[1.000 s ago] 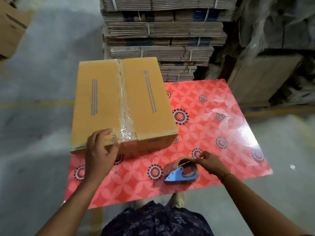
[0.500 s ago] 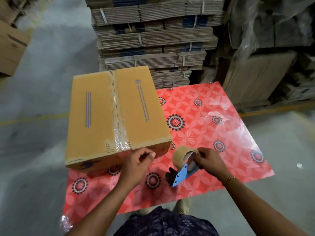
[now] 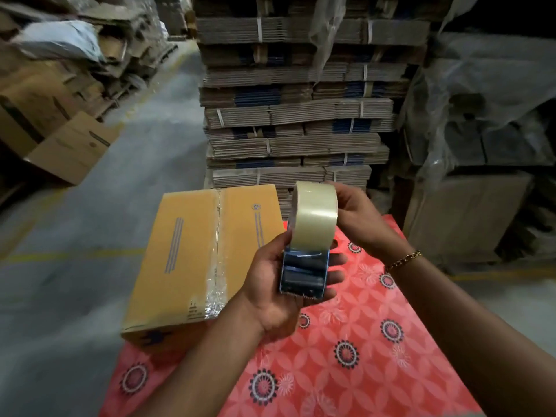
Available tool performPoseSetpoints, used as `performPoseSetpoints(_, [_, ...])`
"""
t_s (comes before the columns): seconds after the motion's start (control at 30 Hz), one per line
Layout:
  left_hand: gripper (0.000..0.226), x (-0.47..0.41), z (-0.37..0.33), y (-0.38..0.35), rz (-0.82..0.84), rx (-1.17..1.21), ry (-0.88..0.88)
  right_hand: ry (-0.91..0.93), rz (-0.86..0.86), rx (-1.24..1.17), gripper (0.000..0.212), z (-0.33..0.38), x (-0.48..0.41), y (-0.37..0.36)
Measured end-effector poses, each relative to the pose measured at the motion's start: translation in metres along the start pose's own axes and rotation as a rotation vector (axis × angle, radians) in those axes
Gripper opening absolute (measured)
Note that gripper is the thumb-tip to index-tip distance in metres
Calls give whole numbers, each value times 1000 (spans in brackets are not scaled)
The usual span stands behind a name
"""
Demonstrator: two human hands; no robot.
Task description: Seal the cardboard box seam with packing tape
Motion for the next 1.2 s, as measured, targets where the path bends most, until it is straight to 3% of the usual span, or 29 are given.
performPoseSetpoints(0.1, [58,3,-14,-8,-104,32,-165,11,-8,39,41,12,0,9])
performPoseSetpoints(0.17, [55,6,-25,-10,-165,64,-284,35,-108,24,45,22,13,20])
performPoseSetpoints(0.27, [60,13,-42,-9,-211,126,-441,24,-283,-46,21,33,47,23])
performPoseSetpoints(0.47, [56,19,-65,-17,-248,110,-653,-209,-101,-283,23,29,96,-35])
performPoseSetpoints(0.83, [55,23,-57,-36,-304,-22,-731,-324,-241,-431,29,49,84,-57])
performPoseSetpoints(1.2, [51,20,-58,-35,-344,83,-708,-309,-288,-513,18,48,90,-62])
Point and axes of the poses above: each hand's wrist, its own x-axis away from the middle knuckle, its own y-axis out of the back of the hand, z = x × y, the point moved 6 cm from there along -x, towards the middle knuckle, and after that the axes turned 10 degrees about y, right-handed, at the moved point
